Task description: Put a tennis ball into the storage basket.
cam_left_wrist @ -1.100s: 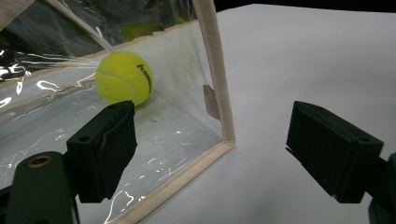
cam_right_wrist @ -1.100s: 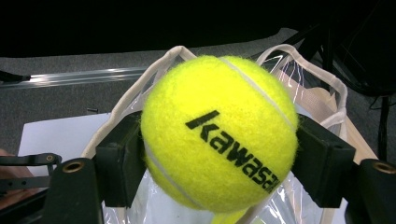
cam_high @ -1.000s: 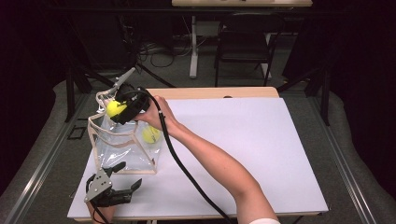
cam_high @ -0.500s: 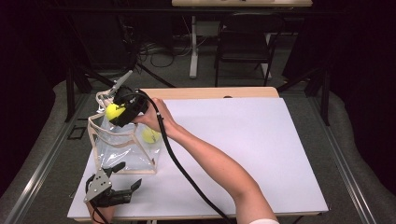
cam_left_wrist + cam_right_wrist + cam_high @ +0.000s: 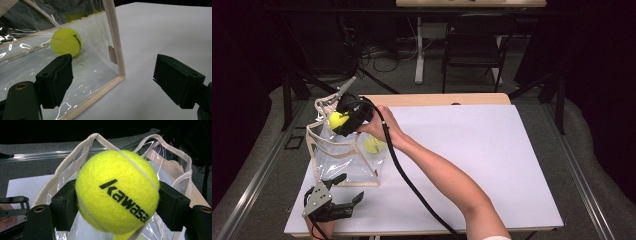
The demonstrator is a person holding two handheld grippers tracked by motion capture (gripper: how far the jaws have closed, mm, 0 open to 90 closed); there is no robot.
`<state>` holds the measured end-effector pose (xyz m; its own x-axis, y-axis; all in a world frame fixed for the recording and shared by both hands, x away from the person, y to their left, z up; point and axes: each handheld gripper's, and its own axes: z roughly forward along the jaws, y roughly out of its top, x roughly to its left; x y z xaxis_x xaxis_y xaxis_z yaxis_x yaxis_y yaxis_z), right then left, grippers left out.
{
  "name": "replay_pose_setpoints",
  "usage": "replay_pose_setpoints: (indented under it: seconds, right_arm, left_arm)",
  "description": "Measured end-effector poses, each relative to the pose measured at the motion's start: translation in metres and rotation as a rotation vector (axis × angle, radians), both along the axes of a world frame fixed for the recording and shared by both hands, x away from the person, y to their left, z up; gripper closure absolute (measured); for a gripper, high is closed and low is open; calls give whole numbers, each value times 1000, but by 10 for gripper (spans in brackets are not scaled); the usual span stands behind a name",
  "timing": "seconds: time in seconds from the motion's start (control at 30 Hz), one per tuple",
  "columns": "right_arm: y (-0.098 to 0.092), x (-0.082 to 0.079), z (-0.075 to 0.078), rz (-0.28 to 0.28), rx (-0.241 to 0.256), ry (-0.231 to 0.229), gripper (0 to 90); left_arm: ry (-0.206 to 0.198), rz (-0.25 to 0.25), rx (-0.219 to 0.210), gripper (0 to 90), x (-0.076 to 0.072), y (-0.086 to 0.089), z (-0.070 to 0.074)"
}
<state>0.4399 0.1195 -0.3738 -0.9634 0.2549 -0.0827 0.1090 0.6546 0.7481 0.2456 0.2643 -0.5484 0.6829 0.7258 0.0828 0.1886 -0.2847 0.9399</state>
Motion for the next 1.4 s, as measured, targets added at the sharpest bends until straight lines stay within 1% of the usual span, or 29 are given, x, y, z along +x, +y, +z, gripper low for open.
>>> replay_pose_setpoints:
  seconds: [0.1, 0.23, 0.57, 0.67, 1.03, 1.2, 1.4]
  right_arm:
    - [-2, -1, 0, -3, -3, -5, 262]
    - [-4, 2, 0, -14, -3, -1, 261]
    - [-3, 2, -1, -13, -15, -4, 261]
    - [-2, 3, -3, -18, -30, -2, 261]
    - [-1, 4, -5, -19, -54, -6, 260]
    - [0, 5, -6, -19, -73, -15, 260]
    - [4, 6, -10, -20, -108, -22, 259]
  left_arm:
    - [0, 0, 0, 160, 0, 0, 0]
    - [-1, 0, -2, 160, 0, 0, 0]
    - [0, -5, 1, 160, 0, -1, 0]
    - [0, -5, 2, 159, 0, -1, 0]
    - [-2, -5, 3, 160, 0, 0, 0]
    - [4, -6, 0, 159, 1, -2, 0]
    - [1, -4, -1, 160, 1, 0, 0]
